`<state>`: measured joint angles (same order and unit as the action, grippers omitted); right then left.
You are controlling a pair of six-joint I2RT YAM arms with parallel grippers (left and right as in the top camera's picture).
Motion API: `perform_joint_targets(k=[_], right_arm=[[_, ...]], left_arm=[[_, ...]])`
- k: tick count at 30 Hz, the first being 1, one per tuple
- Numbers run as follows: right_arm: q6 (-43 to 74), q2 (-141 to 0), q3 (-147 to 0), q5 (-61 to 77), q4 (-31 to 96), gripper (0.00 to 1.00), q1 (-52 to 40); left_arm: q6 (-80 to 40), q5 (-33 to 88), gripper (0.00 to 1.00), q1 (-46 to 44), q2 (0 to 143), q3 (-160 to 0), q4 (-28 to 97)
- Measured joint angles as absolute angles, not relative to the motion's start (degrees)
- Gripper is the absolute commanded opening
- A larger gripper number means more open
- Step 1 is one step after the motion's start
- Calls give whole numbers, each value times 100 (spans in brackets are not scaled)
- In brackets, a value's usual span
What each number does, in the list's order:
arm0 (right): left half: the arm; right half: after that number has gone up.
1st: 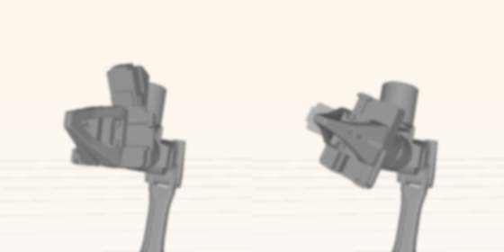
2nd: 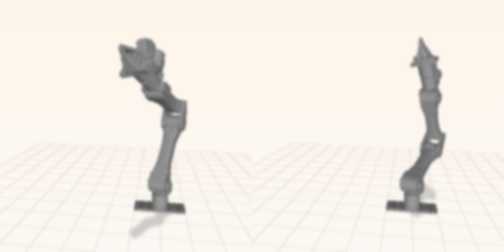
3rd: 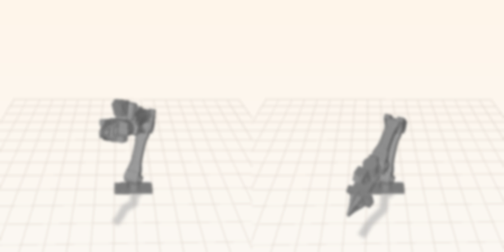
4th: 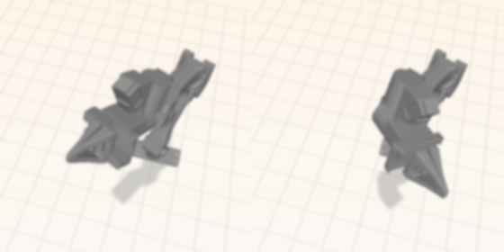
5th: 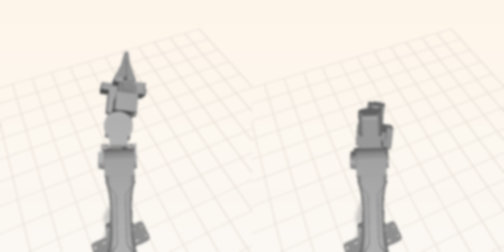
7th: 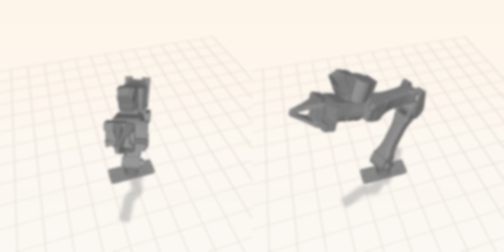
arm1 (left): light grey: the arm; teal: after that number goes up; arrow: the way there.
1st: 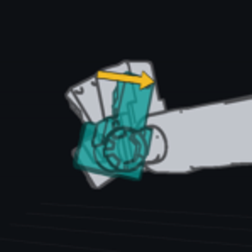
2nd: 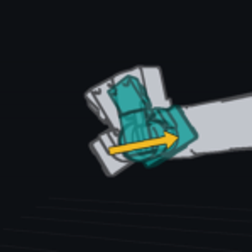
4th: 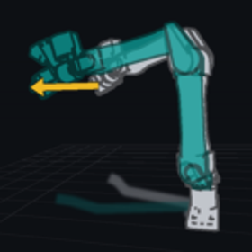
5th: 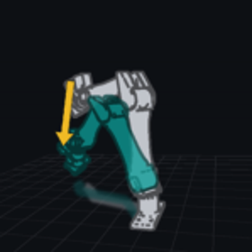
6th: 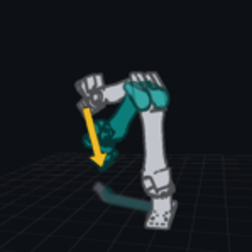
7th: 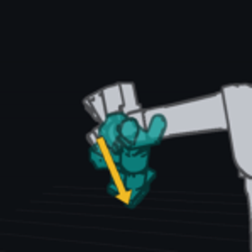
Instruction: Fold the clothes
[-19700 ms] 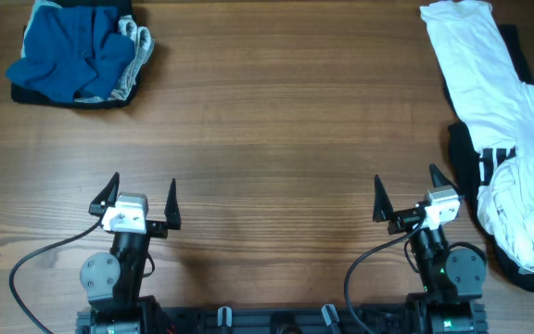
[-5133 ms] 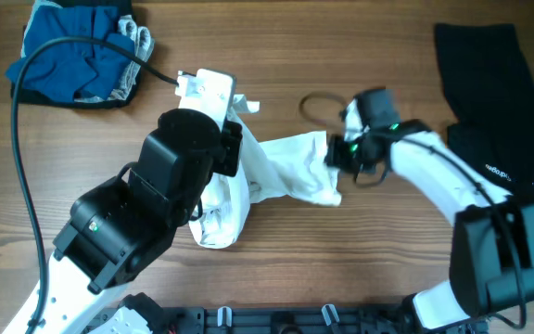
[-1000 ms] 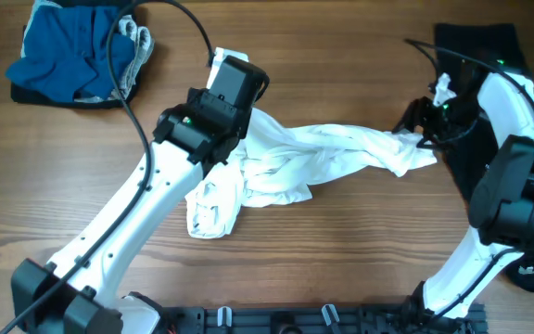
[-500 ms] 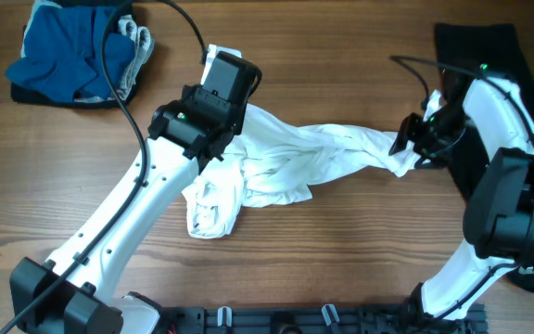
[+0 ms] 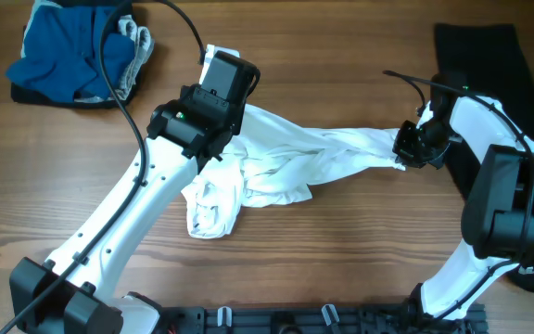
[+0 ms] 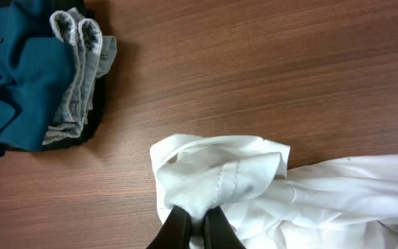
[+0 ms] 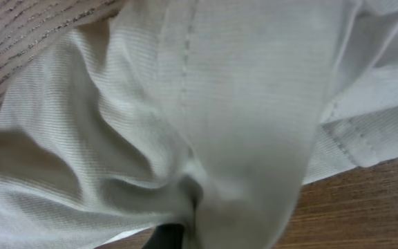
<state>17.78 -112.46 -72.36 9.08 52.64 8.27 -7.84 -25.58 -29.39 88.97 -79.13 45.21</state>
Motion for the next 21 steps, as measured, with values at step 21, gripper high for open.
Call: perform_joint_targets(k=[21], right_arm=[[985,-9212,-10075,921,8305,4,1448]], left_arm=[[-784,-2543,4,-2939,7588,-7913,4670]])
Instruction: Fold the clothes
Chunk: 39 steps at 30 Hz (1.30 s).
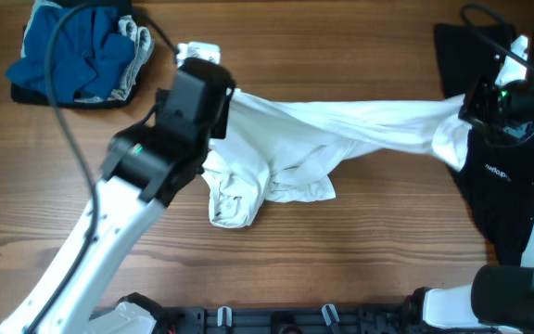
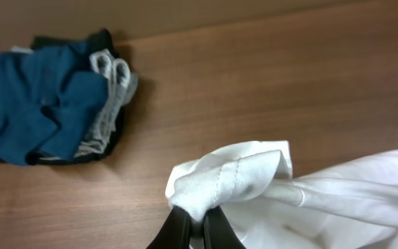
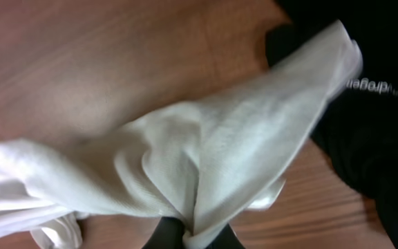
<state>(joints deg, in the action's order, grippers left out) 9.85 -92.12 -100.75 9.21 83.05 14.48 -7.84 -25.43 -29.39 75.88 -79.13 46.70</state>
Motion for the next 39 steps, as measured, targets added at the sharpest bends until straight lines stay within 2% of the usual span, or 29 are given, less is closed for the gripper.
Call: perform_joint_targets(k=[12,17,23,30,33,37,38,39], right_arm=[[718,-8248,-10075,1243,9205,4,1483],[720,-8044,-10075,1291,9236,4,1483],[716,-8586,-9957,1306,9094,4,1483],[716,-10213,-9758,1304,8436,4,1391],[716,-10875,-9745,1304,8044,4,1269],[591,-11760,-9723,1317,6908,4,1116],[582,-11907,-9710,1326,6650,12,1094],[572,-12081,-9706,1337,6346,33,1068]], left_arm=[[-786,-2543,4,-2939,5675,-7913,5168],[-786,-2543,4,-2939,5454,-7913,5406],[-786,-2541,4,-2939,6300,-7913,5439],[-786,-2541,4,-2939,8042,-7915,5308],[-786,-2541,4,-2939,8757,-7913,5157],[-784,-2541,4,-2939,9426,-7913,4766],[-784,-2539,4,-2939,9524,-7913,4670],[-784,-2541,4,-2939,9585,-7913,4587]])
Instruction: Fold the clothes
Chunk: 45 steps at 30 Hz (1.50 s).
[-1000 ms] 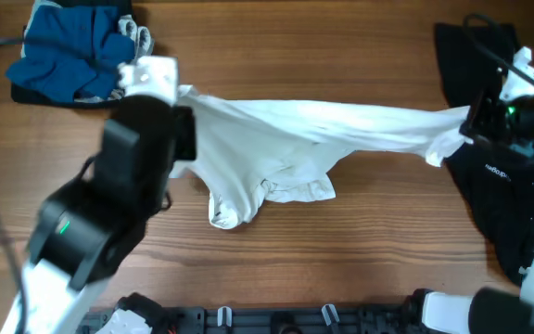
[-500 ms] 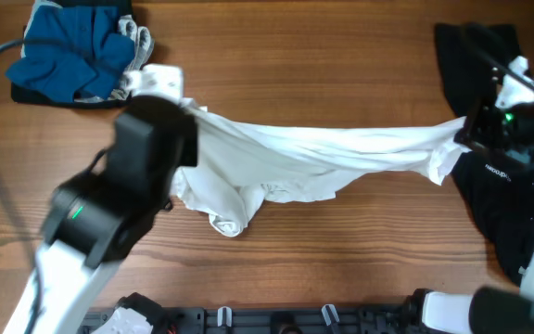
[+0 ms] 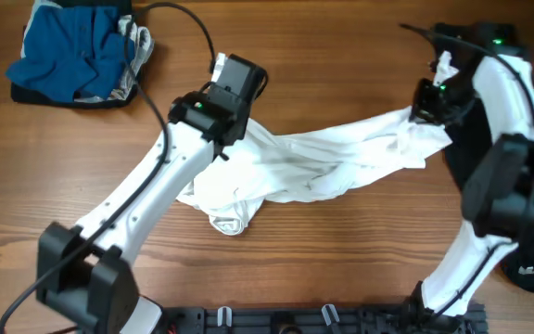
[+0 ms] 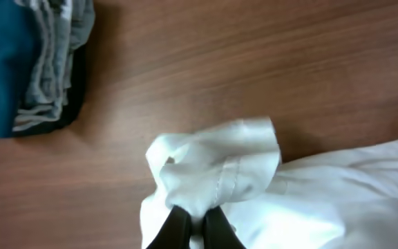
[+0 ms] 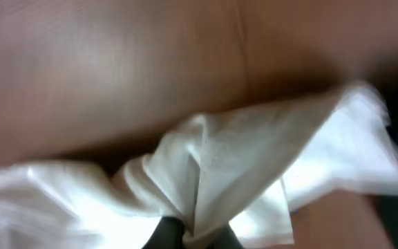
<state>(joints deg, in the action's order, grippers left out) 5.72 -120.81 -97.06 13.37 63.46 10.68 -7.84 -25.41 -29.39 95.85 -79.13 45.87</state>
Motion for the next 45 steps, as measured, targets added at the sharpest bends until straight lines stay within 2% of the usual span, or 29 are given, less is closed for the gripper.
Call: perform_joint_targets(k=[2,3,5,9,15,19,25,29,33,34,40,45], right_arm=[[548,-12296,-9686,1404,5867,82,1052],[530,-12350,-9682,1437,5728,88,1055],[519,-12355,-9695,1479,5680,91,1055],[480,-12344,-9931,1450,6261,91,1052],[484,-12119,-10075,1079,7400,82,1055],[513,-12068,-9773,934,7321,79,1055],[556,-12062,-8831,694,6368,72,1055],[600,-11992,-8294,412,5749,57,1055],[626,-11928,-8187,331,5660,41,1055],[624,-11928,-8187,331,5662,40,1055],[753,-11928,-8173,338,5902,41,1055],[823,-11928,-8123,333,6434,52,1055]], left_arm=[[-784,-2541,4,-2939,9686,-7913,4442],[-786,-2541,4,-2939,9697,-7913,4405],[-786,-2541,4,-2939,9697,-7913,4355],[-784,-2541,4,-2939,9697,-7913,4335],[-786,-2508,4,-2860,9697,-7913,4322],[-786,-2209,4,-2604,9697,-7913,4309],[-786,-1776,4,-2272,9697,-7913,4296],[-784,-1669,4,-2252,9697,-7913,4281],[-786,-1636,4,-2252,9697,-7913,4281],[-786,-1636,4,-2252,9697,-7913,4281],[-786,-1636,4,-2252,9697,-7913,4281],[-784,-1636,4,-2252,9697,-7913,4235]])
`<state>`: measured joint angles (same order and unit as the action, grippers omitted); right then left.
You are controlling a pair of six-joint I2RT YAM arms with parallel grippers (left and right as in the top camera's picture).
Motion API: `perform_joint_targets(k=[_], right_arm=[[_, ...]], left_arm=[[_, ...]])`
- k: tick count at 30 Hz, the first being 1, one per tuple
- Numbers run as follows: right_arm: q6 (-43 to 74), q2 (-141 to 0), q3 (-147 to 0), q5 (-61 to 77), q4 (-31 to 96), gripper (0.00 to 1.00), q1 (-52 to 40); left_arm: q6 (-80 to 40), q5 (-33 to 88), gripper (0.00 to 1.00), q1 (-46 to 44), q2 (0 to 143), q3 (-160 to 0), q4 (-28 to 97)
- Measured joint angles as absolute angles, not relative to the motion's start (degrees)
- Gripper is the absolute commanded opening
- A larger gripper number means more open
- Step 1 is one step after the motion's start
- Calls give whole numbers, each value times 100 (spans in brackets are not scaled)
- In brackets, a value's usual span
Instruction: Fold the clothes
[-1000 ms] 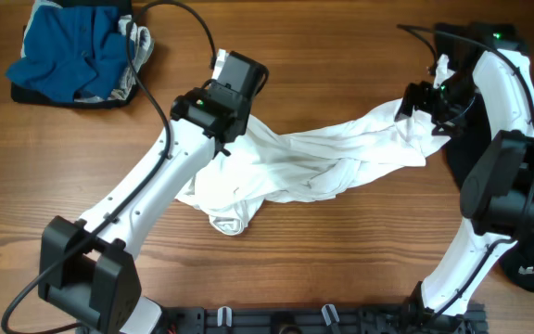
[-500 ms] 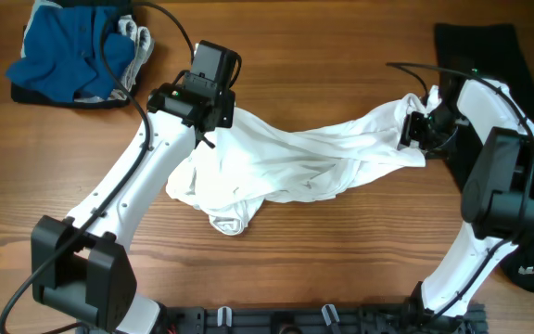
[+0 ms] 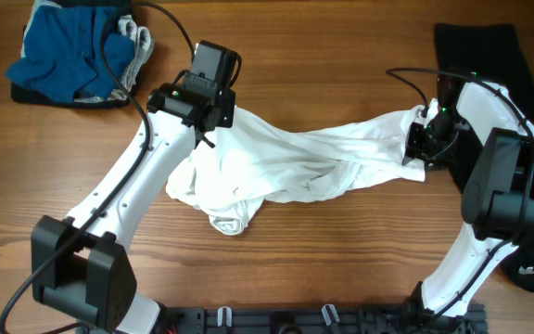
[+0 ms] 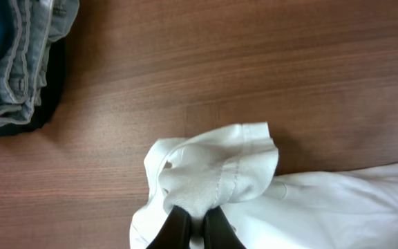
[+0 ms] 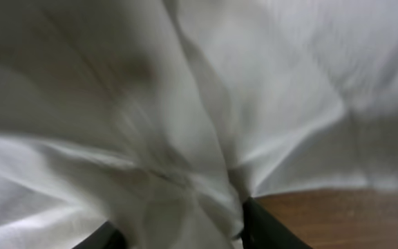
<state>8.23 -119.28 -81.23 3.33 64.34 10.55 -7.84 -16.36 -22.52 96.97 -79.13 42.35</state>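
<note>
A crumpled white garment (image 3: 295, 162) lies stretched across the middle of the wooden table. My left gripper (image 3: 213, 116) is at its upper left end, shut on a bunched hem of the white garment (image 4: 213, 173); the two black fingertips (image 4: 178, 225) pinch the fold close together. My right gripper (image 3: 420, 147) is at the garment's right end. In the right wrist view its fingers (image 5: 258, 225) stand wide apart, open, with white cloth (image 5: 185, 104) lying loose between and over them.
A pile of blue and grey clothes (image 3: 72, 51) on a dark piece sits at the far left corner, its grey edge (image 4: 19, 62) close to my left gripper. A black garment (image 3: 489, 56) lies at the right edge behind the right arm.
My right gripper, then shut on the garment's right end near the black garment, has come lower and nearer and now stands open. My left gripper, still shut, has shifted slightly up and left.
Both grippers were shut on opposite ends of the white garment, which lay bunched. Then it hung stretched taut between them, the right end over the black garment. Then it sagged back onto the table. Now the right end lies released and the left end is still pinched.
</note>
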Motion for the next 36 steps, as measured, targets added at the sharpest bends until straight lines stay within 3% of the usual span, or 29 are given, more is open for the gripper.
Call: perform_joint_targets(k=[9,24,26,36], right_arm=[[961,-11924,-8103,-14,6969,54,1055],[1278,-11924,-8071,104,6674,18,1055],[1330,-11924,-8071,106,6722,4,1055],[1411,-11913,-8178,143,6845,4,1055]], left_arm=[[-784,-1636,4,-2252,9697,-7913,4147],[-784,-1636,4,-2252,9697,-7913,4121],[-784,-1634,4,-2233,9697,-7913,4104],[-784,-1634,4,-2086,9697,-7913,4086]])
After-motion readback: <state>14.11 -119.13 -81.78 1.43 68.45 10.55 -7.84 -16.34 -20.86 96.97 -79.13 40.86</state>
